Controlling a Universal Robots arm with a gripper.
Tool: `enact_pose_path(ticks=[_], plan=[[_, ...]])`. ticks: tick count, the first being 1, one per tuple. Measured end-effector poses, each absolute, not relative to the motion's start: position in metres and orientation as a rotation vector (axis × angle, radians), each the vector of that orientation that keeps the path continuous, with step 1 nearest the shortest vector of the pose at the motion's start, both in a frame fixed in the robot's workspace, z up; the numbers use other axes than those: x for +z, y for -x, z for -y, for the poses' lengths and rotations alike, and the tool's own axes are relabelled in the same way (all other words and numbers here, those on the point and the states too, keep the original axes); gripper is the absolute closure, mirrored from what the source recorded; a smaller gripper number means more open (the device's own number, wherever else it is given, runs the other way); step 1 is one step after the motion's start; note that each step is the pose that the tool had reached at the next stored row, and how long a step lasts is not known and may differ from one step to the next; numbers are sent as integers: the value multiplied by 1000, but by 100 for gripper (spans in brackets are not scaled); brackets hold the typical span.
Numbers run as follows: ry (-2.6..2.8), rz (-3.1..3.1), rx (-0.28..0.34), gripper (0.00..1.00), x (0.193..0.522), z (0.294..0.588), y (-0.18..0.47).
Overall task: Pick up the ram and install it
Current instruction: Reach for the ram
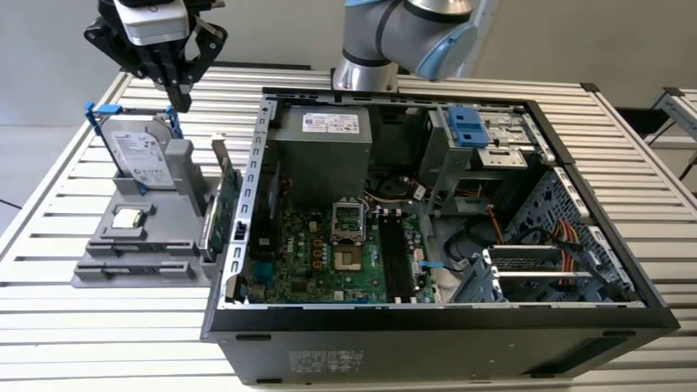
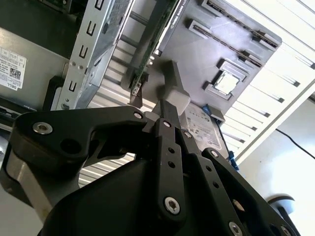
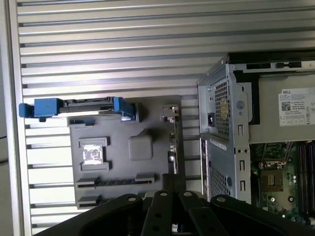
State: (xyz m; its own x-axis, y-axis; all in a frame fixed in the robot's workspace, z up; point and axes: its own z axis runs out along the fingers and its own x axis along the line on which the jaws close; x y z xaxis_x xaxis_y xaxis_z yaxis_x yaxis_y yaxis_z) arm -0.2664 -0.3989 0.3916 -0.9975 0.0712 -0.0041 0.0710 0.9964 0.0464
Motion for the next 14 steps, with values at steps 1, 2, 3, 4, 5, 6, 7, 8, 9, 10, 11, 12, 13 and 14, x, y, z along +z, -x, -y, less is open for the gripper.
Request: enact_pose_path(ticks=[1, 2, 3, 4, 5, 6, 7, 8, 9, 10, 11, 12, 13, 14], plan=[[-112, -3133, 73, 100, 392, 399, 267], [-112, -3133, 73, 100, 392, 399, 267], [-112, -3133, 73, 100, 392, 399, 267], [-112, -3133, 73, 100, 392, 399, 267], [-112, -3133, 73, 100, 392, 399, 268], [-112, -3133, 73, 100, 392, 399, 268], [-112, -3133, 73, 100, 392, 399, 268], [-111, -3133, 73, 100, 391, 399, 268], [-111, -3133, 73, 100, 391, 399, 269], [-111, -3133, 73, 100, 391, 399, 269], [-111, -3133, 73, 100, 391, 399, 269], [-112, -3133, 73, 100, 391, 399, 269], [-111, -3133, 73, 100, 391, 399, 269], [-112, -3133, 73, 100, 391, 399, 270]])
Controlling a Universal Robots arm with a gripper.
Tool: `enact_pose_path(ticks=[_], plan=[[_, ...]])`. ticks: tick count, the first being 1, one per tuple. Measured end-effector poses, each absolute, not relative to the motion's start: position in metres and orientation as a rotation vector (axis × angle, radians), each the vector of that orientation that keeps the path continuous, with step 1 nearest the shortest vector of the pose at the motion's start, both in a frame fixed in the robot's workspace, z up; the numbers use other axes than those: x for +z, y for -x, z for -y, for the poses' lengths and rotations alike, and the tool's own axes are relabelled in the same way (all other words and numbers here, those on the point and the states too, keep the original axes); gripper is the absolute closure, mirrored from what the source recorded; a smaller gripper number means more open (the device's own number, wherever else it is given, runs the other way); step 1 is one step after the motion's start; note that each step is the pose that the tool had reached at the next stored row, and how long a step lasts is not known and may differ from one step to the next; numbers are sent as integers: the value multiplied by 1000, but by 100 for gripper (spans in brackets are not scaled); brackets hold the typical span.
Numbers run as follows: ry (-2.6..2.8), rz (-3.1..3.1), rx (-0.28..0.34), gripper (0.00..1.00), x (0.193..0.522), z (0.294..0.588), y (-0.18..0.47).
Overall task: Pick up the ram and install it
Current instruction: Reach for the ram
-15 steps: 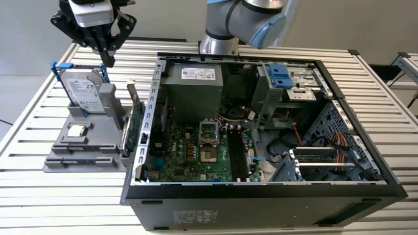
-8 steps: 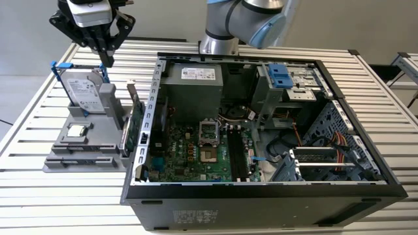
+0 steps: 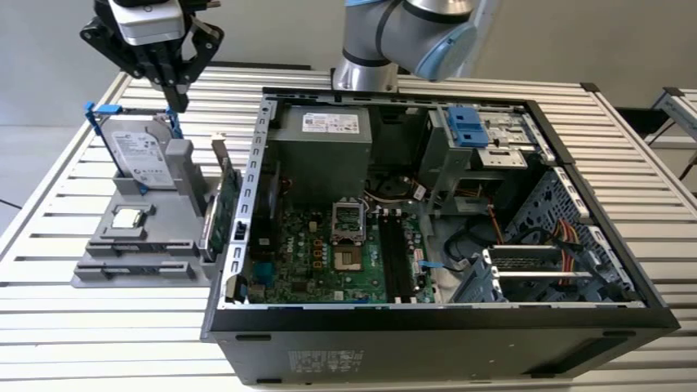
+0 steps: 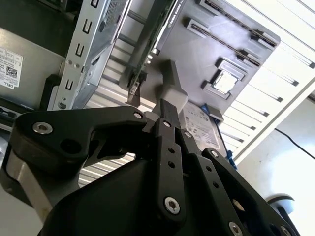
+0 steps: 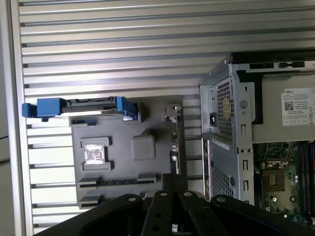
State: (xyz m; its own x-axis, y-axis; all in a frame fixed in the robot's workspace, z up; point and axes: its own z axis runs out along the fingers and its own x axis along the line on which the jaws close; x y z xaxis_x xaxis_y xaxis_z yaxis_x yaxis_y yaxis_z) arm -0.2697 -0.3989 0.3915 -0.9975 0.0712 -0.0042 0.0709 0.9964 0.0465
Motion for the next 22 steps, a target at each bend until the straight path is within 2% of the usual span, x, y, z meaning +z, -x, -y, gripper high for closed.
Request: enact_pose_path(ticks=[22], plan=[[-112, -3133, 73, 100, 391, 399, 274]])
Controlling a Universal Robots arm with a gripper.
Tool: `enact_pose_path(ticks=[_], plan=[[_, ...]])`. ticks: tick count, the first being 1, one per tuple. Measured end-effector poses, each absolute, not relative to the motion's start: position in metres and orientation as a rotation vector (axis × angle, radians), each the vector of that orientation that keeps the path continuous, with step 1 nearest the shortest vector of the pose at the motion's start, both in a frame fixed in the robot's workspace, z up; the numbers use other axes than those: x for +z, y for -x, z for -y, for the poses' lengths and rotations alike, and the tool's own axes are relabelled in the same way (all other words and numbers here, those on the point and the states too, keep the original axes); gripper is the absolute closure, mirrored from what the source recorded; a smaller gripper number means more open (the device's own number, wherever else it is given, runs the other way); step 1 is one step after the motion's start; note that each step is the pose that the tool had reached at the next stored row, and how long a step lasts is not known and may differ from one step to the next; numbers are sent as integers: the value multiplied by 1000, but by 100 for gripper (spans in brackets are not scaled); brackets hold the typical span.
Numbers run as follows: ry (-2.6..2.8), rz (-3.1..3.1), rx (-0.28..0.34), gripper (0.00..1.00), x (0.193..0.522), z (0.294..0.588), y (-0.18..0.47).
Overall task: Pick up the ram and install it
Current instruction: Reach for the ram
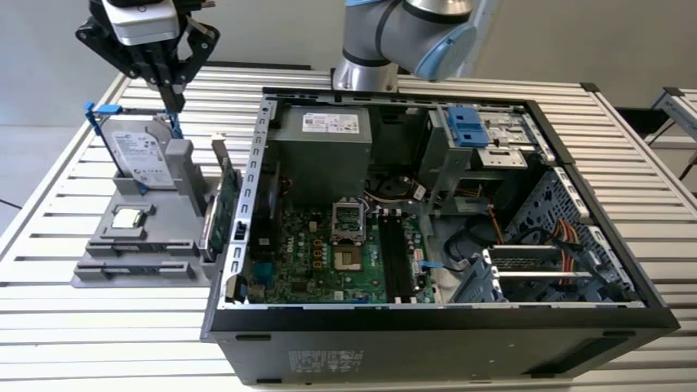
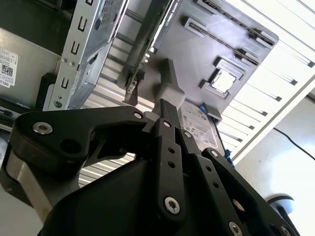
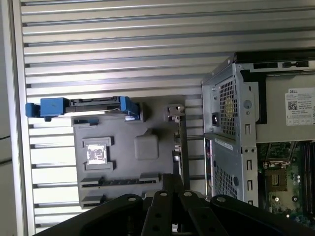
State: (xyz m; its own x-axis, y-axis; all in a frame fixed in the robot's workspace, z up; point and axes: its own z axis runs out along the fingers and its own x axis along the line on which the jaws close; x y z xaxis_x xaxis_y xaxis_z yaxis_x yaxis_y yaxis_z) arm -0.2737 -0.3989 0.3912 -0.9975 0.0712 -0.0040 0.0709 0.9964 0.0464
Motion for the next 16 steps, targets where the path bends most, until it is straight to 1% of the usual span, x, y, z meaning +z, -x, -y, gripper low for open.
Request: enact_pose_path(ticks=[16], plan=[[-112, -3133, 73, 100, 391, 399, 280]])
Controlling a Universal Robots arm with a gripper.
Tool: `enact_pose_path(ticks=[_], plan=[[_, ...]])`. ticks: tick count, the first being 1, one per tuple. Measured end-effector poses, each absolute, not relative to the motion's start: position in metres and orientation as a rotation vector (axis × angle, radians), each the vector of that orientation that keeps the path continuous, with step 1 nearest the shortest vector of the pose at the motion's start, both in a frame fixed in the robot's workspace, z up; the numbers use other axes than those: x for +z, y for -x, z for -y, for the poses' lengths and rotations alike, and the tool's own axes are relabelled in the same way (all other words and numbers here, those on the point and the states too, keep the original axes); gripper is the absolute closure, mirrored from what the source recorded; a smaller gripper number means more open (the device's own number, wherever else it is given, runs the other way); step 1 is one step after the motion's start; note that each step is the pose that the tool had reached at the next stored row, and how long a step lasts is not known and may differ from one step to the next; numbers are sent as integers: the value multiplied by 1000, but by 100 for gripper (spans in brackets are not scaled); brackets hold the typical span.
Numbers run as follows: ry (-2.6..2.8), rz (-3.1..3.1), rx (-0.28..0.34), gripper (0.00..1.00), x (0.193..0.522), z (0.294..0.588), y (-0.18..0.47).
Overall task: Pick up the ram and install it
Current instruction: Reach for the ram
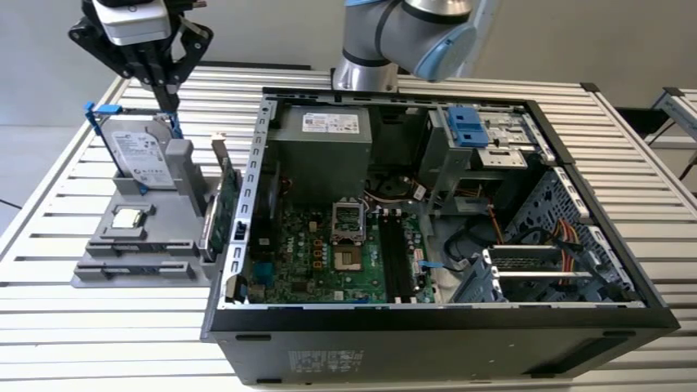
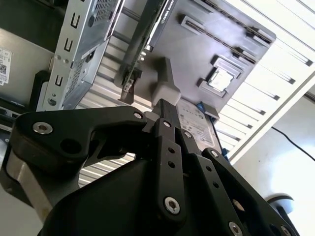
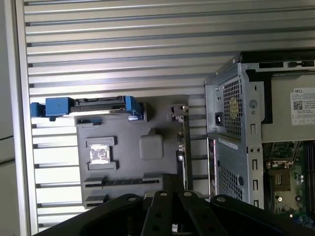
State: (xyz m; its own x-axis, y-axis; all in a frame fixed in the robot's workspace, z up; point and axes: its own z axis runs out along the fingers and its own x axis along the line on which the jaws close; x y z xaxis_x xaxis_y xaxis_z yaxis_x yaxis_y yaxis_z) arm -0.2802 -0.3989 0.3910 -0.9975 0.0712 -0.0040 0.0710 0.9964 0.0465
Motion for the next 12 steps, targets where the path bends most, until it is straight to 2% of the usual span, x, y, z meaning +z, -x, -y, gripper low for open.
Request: enact_pose_path(ticks=[12], plan=[[-111, -3133, 73, 100, 391, 399, 286]])
